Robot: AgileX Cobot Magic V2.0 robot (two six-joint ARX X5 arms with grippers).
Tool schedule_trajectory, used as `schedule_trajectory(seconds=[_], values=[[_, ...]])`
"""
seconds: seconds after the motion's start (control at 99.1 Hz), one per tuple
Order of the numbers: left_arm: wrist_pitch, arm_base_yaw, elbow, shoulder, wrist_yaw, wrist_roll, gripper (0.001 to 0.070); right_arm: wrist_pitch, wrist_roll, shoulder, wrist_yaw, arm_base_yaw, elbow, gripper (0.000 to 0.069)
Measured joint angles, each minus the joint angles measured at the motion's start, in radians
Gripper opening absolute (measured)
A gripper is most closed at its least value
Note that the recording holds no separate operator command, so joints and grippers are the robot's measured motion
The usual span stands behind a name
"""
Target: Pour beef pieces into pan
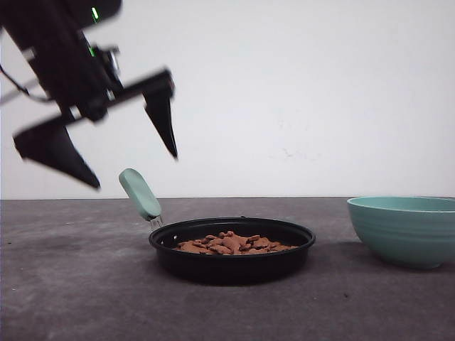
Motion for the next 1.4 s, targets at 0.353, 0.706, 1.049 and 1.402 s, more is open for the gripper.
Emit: schedule_trajectory(seconds=[0.353, 0.706, 1.049, 1.402], values=[[-0.039, 0.013, 0.002, -0.430, -0.173, 0.121, 0.0697, 0.062, -0.037, 0.000, 0.000, 0.000, -0.003, 0.0016], [-0.117, 0.013, 0.005, -0.789, -0.370, 0.161, 0.0085, 0.180, -0.143, -0.076, 0.098, 0.008, -0.126, 0.0011], [-0.241, 0.013, -0.051, -0.991, -0.506, 0.165, 0.0023, 0.288, -0.148, -0.176, 0.098, 0.007, -0.253, 0.0011], [-0.258, 0.013, -0.055, -1.032, -0.514, 0.167, 0.0023, 0.358, -0.148, -0.176, 0.100, 0.008, -0.252, 0.0011]])
